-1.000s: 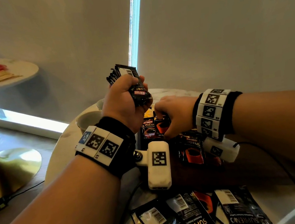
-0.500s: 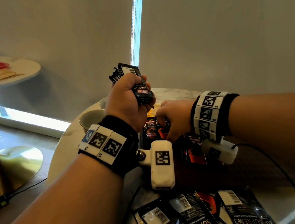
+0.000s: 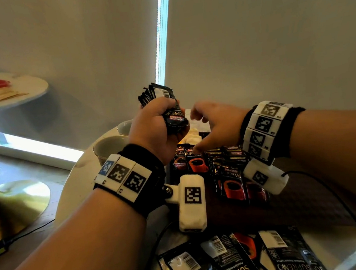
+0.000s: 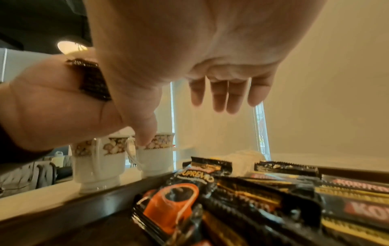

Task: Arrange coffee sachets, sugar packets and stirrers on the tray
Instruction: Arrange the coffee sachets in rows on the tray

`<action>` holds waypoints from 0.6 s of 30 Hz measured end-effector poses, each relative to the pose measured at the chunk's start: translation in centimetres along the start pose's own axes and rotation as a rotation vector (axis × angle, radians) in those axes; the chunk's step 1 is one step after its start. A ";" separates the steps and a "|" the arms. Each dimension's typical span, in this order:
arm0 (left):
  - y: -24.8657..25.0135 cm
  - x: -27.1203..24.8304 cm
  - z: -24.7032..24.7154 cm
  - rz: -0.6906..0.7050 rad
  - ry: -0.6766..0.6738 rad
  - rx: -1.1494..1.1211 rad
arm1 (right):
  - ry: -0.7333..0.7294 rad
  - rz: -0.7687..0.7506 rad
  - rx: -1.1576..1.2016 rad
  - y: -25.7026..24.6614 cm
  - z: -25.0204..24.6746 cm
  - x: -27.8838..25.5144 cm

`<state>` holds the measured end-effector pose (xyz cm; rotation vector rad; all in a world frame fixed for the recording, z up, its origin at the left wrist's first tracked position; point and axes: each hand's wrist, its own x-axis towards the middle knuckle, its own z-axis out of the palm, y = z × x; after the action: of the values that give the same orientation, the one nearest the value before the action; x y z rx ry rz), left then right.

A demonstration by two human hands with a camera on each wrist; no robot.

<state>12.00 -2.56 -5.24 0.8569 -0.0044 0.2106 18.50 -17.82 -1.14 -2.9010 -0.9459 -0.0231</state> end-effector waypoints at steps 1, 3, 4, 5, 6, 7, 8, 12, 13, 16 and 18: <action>0.0 0.0 0.1 -0.010 -0.013 0.007 | 0.050 -0.014 0.072 0.1 -0.1 -0.3; -0.1 0.0 0.1 -0.036 -0.039 0.027 | 0.176 -0.089 0.176 0.3 -0.2 -0.9; -0.2 0.0 0.1 -0.048 -0.048 0.036 | 0.233 -0.140 0.205 0.4 -0.3 -1.2; -0.3 0.0 0.1 -0.055 -0.050 0.042 | 0.272 -0.188 0.223 0.3 -0.5 -1.5; -0.3 -0.1 0.1 -0.057 -0.047 0.046 | 0.293 -0.235 0.221 0.2 -0.7 -1.8; -0.4 -0.1 0.1 -0.056 -0.043 0.053 | 0.303 -0.281 0.196 0.2 -0.8 -2.0; -0.5 -0.2 0.2 -0.054 -0.043 0.059 | 0.307 -0.323 0.154 0.2 -0.9 -2.1; -0.5 -0.4 0.4 -0.061 -0.086 0.053 | 0.296 -0.373 0.096 0.1 -0.6 -2.4; -0.5 -0.4 0.4 -0.064 -0.099 0.050 | 0.298 -0.370 0.095 0.0 -0.6 -2.5; -0.2 -0.5 0.4 -0.074 -0.145 0.035 | 0.301 -0.356 0.085 -0.2 -0.7 -2.7; -0.1 -0.6 0.3 -0.077 -0.152 0.014 | 0.318 -0.352 0.082 -0.1 -0.6 -2.8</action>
<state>11.43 -2.98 -5.21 0.8834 -0.1119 0.0733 16.18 -19.39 -0.63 -2.5141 -1.3356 -0.4424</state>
